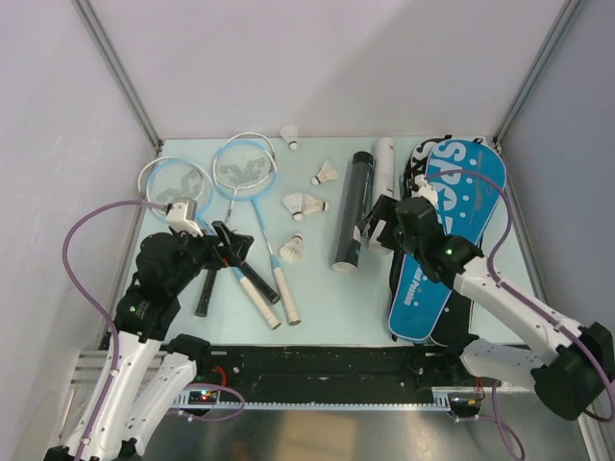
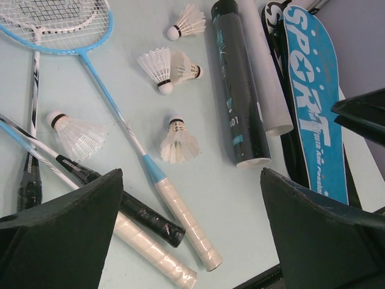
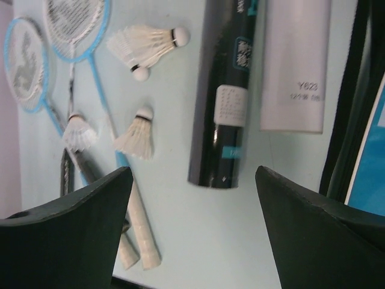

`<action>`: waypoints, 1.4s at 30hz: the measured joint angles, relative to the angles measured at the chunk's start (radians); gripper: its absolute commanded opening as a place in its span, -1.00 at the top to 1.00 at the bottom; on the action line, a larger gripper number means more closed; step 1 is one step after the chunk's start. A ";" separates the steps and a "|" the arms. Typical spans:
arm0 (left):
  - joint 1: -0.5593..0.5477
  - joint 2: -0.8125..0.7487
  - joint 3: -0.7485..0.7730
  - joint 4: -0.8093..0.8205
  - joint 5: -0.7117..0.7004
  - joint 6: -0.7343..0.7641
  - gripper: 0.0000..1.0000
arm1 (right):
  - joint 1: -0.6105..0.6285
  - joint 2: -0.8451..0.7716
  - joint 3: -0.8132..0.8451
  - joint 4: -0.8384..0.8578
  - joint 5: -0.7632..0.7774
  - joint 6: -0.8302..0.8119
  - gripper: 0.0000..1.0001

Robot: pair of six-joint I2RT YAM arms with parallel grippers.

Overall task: Pack up the badminton gear
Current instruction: Pick up the shuttle tube at the center of the board.

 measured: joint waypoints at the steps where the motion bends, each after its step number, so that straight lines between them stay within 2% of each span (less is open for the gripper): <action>1: 0.001 0.000 0.000 0.000 0.000 0.000 -0.99 | -0.011 0.023 0.001 0.014 0.005 -0.003 -0.74; 7: 0.003 0.000 0.000 0.000 0.001 0.000 -0.99 | -0.062 0.248 0.073 0.041 0.027 -0.026 -0.77; 13: 0.003 0.000 0.000 0.000 0.002 0.000 -0.99 | -0.064 0.498 0.267 0.017 0.042 -0.100 -0.84; 17: 0.003 0.000 0.000 -0.001 0.003 0.000 -0.99 | -0.063 0.602 0.366 -0.007 0.066 -0.138 -0.85; 27: 0.003 -0.004 0.000 -0.001 0.013 0.000 -0.99 | -0.068 0.800 0.512 -0.071 0.103 -0.169 -0.84; 42: 0.005 -0.004 0.000 -0.001 0.028 0.000 -0.99 | -0.070 0.979 0.608 -0.125 0.118 -0.168 -0.80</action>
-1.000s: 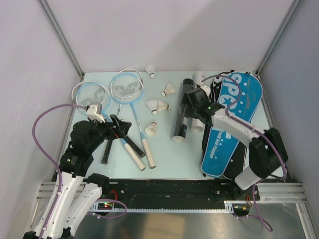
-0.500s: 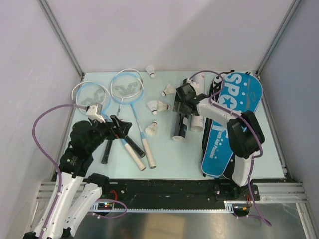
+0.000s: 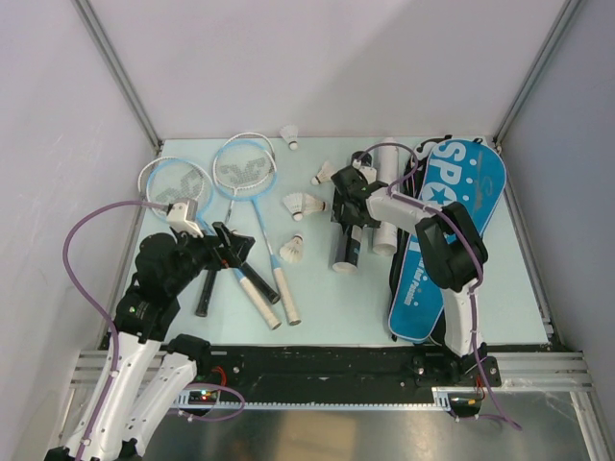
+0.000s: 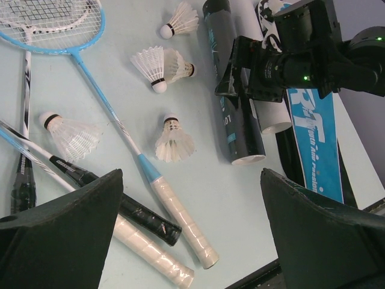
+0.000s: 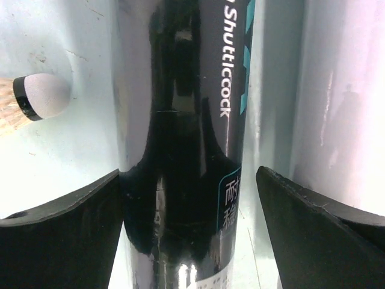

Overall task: Pack up the badminton gear
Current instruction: Pick up the shuttle tube at the center of the board.

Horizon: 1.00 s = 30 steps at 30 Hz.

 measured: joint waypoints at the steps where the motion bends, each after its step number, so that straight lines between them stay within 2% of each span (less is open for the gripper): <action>1: 0.000 -0.001 0.000 0.000 0.000 0.000 -0.99 | 0.000 0.007 0.003 0.000 -0.002 0.000 -0.79; 6: 0.000 -0.008 0.000 0.000 0.000 0.000 -0.99 | -0.002 0.021 0.009 -0.003 -0.017 -0.001 -0.65; 15: 0.000 -0.019 0.000 -0.001 0.000 0.000 -0.99 | -0.013 0.022 0.009 0.002 -0.046 -0.006 -0.22; 21: 0.001 -0.019 0.000 -0.001 0.003 0.001 -0.99 | -0.014 -0.005 -0.035 0.040 -0.054 -0.020 -0.02; 26: 0.002 -0.018 0.000 -0.001 0.019 0.001 -0.99 | -0.014 -0.087 -0.105 0.029 -0.053 -0.039 0.03; 30: 0.002 -0.003 0.000 -0.001 0.038 0.002 -0.97 | -0.013 -0.216 -0.185 0.040 -0.057 -0.058 0.05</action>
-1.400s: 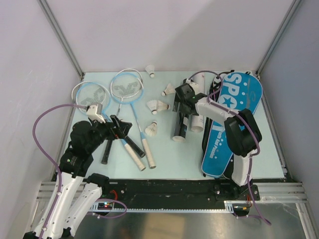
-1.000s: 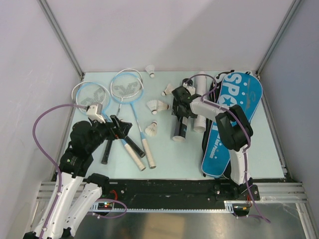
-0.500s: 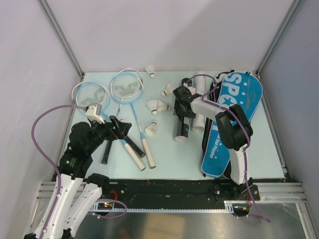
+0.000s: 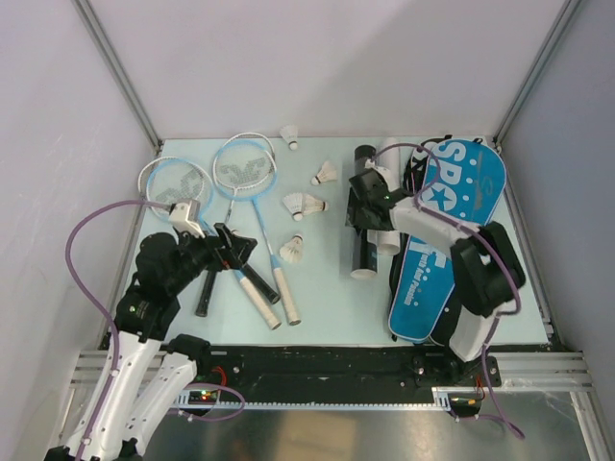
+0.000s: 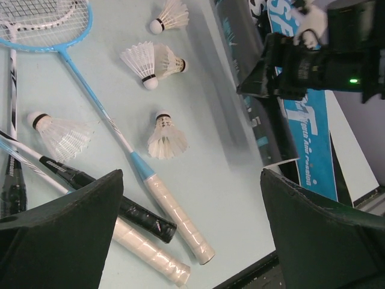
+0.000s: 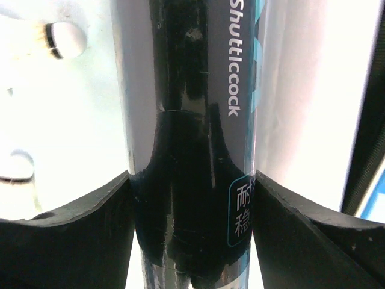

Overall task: Pack up the badminton gear
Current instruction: Pick up the shuttle tube at the center of the board.

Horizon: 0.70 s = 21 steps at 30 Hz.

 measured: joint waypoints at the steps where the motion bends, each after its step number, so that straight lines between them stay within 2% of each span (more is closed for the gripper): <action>1: 0.000 0.007 0.000 0.000 0.004 0.000 -0.97 | 0.000 -0.039 -0.024 0.005 -0.005 -0.006 0.06; 9: 0.000 0.117 0.070 -0.020 0.072 -0.004 -0.91 | 0.013 -0.392 -0.293 0.123 -0.122 -0.070 0.08; 17: 0.000 0.301 0.289 -0.031 0.168 -0.002 -0.74 | 0.173 -0.815 -0.624 0.317 -0.306 -0.194 0.09; 21: 0.000 0.398 0.428 -0.056 0.211 0.017 -0.56 | 0.203 -0.996 -0.746 0.407 -0.435 -0.235 0.10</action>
